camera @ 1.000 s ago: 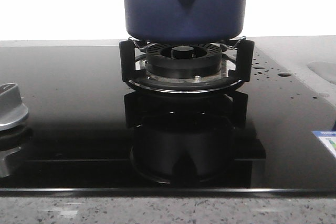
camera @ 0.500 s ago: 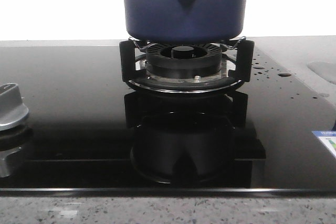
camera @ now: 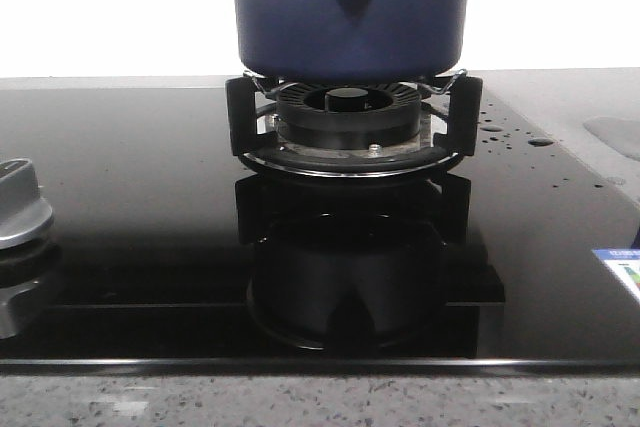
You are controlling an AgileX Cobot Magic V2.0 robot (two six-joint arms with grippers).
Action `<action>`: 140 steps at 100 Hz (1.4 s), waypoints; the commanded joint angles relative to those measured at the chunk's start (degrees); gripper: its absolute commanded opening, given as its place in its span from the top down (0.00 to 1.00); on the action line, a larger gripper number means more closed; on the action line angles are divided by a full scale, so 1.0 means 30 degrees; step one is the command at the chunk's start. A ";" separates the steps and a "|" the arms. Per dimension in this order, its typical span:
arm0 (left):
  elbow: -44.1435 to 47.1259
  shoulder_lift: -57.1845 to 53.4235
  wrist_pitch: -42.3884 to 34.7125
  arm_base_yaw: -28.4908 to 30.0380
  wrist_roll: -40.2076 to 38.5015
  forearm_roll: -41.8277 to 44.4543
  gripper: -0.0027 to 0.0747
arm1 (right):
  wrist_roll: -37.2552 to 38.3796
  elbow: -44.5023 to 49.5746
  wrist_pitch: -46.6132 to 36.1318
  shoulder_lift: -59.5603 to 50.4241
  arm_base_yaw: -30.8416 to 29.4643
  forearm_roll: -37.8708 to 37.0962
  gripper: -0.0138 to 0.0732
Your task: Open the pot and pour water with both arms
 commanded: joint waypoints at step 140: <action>0.0862 -0.0569 -0.0609 0.0062 -0.0231 -0.0367 0.99 | -0.0482 0.4452 -0.0107 -0.5760 -0.1942 0.1948 0.92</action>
